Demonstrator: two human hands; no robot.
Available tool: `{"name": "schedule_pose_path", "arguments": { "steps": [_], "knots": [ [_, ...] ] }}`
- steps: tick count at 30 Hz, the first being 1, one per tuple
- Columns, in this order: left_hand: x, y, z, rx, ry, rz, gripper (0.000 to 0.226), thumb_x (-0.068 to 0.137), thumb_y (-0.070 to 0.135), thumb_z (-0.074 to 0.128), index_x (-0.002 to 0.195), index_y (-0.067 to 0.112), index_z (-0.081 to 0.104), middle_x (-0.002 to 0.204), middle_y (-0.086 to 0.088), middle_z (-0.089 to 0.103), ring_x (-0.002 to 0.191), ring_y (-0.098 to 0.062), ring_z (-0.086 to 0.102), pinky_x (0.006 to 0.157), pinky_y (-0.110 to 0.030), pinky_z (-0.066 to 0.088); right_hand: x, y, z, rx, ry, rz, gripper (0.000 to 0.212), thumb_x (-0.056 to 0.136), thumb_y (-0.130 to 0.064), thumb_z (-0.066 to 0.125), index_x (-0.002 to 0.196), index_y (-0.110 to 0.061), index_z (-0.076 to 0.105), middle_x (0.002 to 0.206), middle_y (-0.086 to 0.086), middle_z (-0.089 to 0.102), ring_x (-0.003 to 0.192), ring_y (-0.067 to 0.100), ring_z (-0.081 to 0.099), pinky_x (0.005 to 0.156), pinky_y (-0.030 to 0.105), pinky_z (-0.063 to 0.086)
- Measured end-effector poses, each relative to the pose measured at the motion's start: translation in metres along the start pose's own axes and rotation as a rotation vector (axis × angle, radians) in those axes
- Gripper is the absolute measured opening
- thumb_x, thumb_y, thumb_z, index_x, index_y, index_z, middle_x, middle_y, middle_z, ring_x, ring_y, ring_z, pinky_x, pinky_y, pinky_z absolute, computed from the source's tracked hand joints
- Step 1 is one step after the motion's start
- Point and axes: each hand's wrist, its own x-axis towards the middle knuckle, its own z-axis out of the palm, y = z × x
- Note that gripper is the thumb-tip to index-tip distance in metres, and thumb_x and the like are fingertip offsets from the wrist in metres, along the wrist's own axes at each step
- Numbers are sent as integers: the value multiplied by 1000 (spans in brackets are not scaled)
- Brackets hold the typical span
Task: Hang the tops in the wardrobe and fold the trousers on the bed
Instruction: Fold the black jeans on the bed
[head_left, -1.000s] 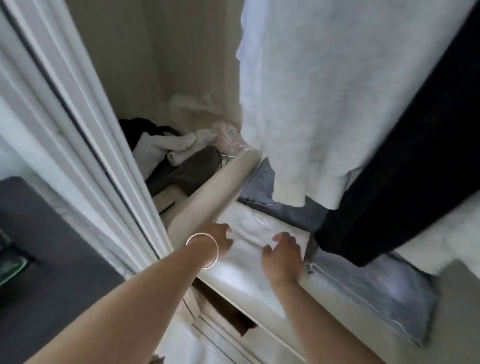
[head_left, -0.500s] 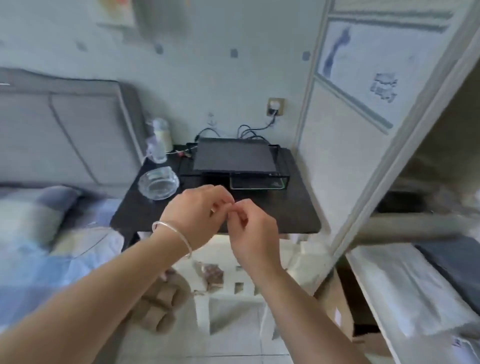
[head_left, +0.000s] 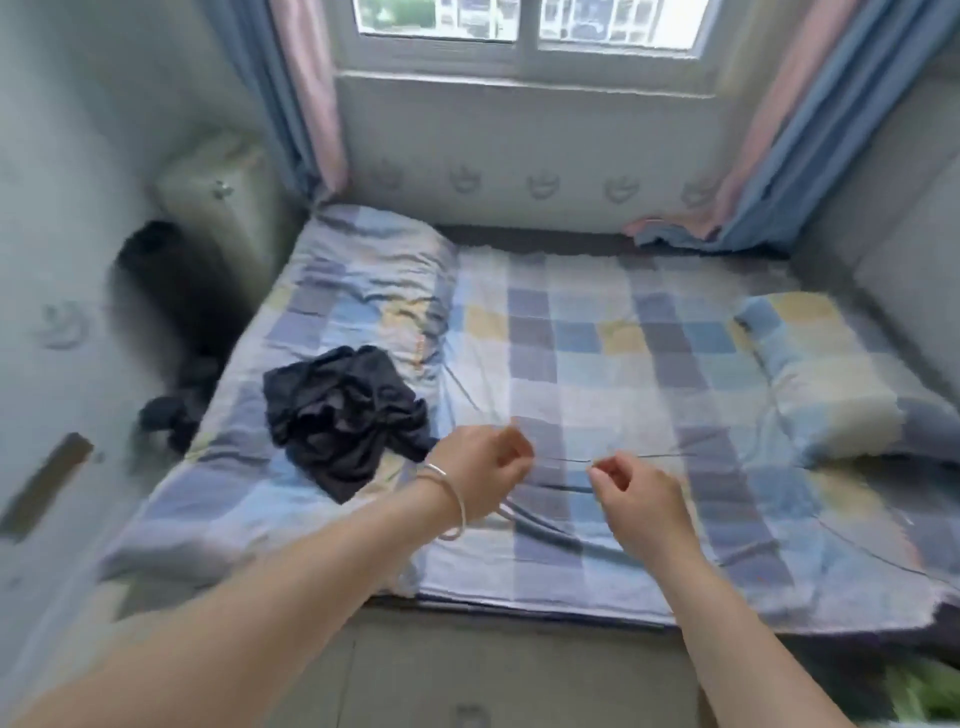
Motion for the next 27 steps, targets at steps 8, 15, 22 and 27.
{"name": "schedule_pose_path", "arguments": {
  "steps": [8, 15, 22, 27],
  "knots": [
    [23, -180, -29, -76, 81, -577, 19, 89, 30, 54, 102, 25, 66, 105, 3, 69, 101, -17, 62, 89, -32, 49, 123, -86, 158, -95, -464, -172, 15, 89, -23, 51, 90, -20, 66, 93, 4, 69, 92, 23, 60, 70, 26, 37],
    [67, -294, -26, -61, 5, -867, 20, 89, 31, 49, 101, 28, 64, 112, 0, 66, 103, -23, 59, 90, -30, 47, 204, -94, 263, -492, -770, -244, 26, 91, -26, 39, 98, -17, 62, 101, 5, 65, 84, 21, 53, 66, 28, 38],
    [157, -426, -28, 74, -152, -792, 25, 92, 28, 44, 111, 29, 59, 118, 2, 63, 107, -24, 58, 91, -33, 48, 305, -111, 362, -726, -797, -352, 17, 89, -19, 34, 84, -19, 50, 85, 1, 56, 75, 24, 48, 59, 29, 35],
    [227, -512, 4, 322, -271, -582, 40, 93, 27, 46, 132, 30, 44, 135, 6, 46, 129, -18, 36, 102, -33, 34, 366, -110, 438, -819, -697, -441, 21, 89, -12, 33, 88, -17, 53, 92, 1, 55, 83, 26, 52, 64, 29, 35]
  ]
}}
